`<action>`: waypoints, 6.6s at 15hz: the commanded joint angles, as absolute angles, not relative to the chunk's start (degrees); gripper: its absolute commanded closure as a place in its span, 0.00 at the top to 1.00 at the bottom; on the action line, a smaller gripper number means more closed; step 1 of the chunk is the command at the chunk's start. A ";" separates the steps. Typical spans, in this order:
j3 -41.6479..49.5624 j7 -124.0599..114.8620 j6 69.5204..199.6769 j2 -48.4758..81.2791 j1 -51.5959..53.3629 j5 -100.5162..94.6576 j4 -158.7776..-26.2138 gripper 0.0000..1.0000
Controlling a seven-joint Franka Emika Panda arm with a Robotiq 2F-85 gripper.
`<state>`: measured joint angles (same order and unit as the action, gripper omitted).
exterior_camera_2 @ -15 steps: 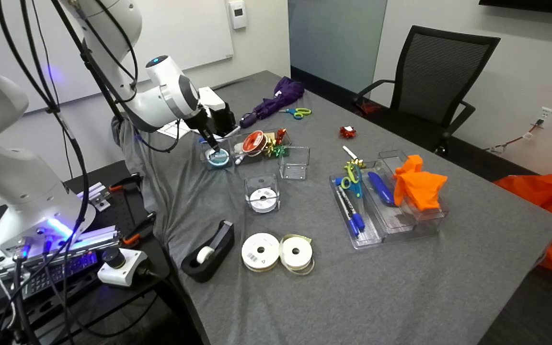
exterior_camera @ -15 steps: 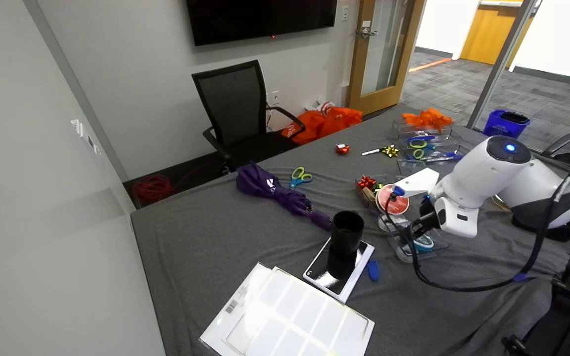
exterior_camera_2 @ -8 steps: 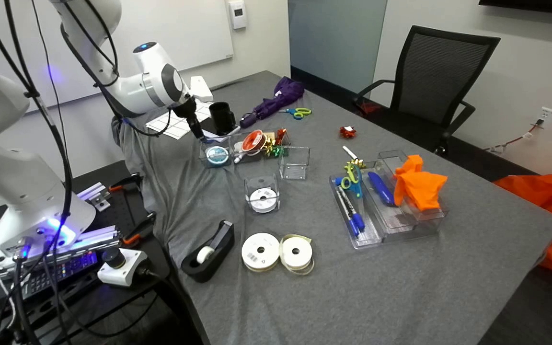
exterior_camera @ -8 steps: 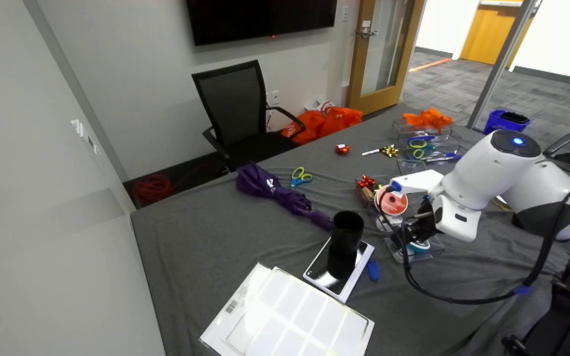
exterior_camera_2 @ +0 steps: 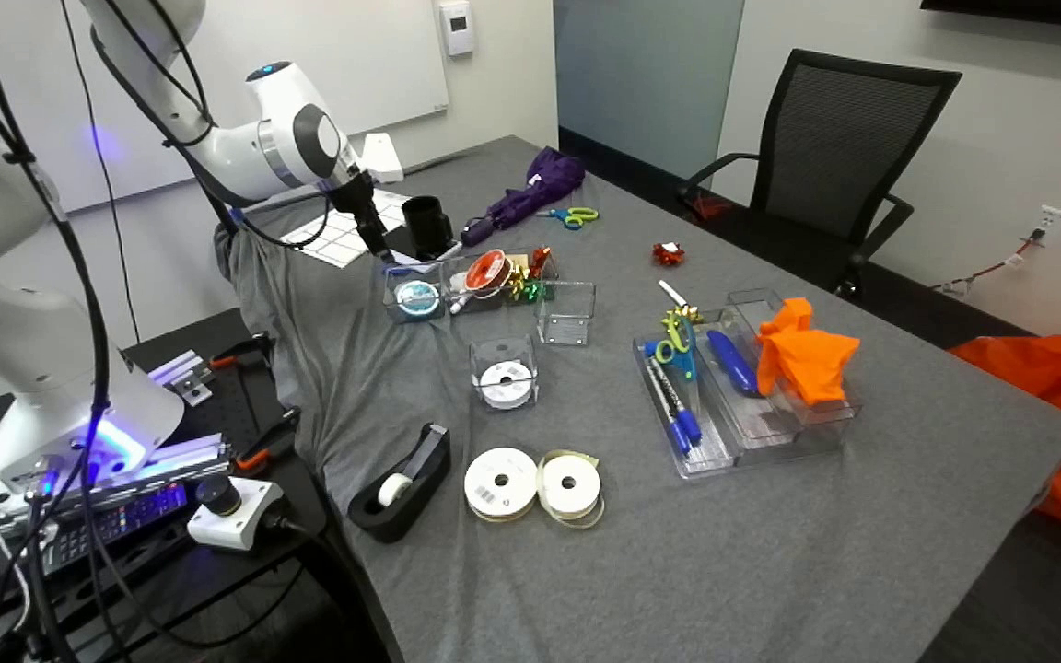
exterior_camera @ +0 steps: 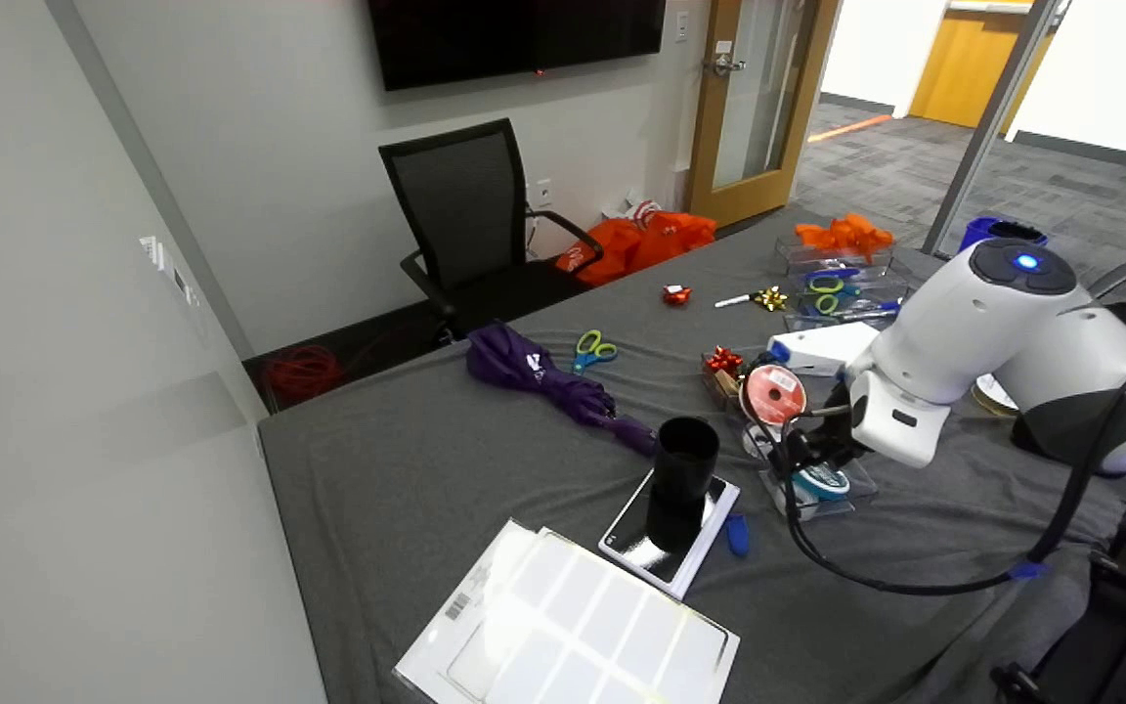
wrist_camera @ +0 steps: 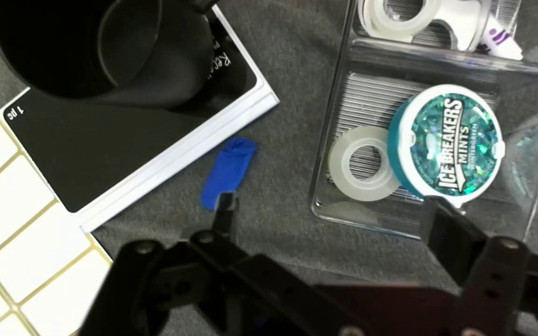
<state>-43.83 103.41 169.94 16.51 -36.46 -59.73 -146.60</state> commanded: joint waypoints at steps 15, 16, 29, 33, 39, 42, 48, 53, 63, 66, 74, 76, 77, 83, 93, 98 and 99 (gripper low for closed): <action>-35.10 126.07 120.32 11.62 -7.62 -29.97 -136.67 1.00; -32.80 127.68 118.38 11.49 -4.52 -31.43 -135.83 1.00; -17.62 135.23 117.35 12.20 8.86 -48.06 -134.90 1.00; -17.15 135.76 123.00 11.50 8.58 -50.34 -136.71 1.00; -13.30 136.17 142.50 10.84 6.53 -56.14 -140.67 1.00; -11.31 138.93 146.21 11.24 5.46 -54.98 -141.90 1.00; -8.61 140.64 155.18 12.29 3.13 -54.64 -144.31 1.00; -5.57 139.31 165.78 14.10 1.88 -60.01 -144.88 1.00; -2.58 138.48 168.97 20.64 2.08 -60.99 -142.21 1.00; -1.99 138.50 169.96 21.51 2.11 -60.99 -141.52 1.00; -0.76 137.74 169.94 23.32 2.13 -60.02 -139.51 1.00; -0.64 137.87 168.94 23.50 2.04 -59.35 -139.59 0.80; -0.39 137.63 168.52 23.53 2.24 -59.37 -139.62 0.74; -0.07 136.65 167.31 23.85 2.87 -59.25 -139.89 0.32; -9.41 149.46 151.84 11.80 2.79 -44.63 -147.75 0.05; -17.08 148.88 147.59 7.66 0.77 -42.73 -150.30 0.06; -17.59 149.60 147.85 6.83 0.81 -41.95 -150.70 0.06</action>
<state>-14.47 148.74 148.20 10.38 2.46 -43.49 -147.79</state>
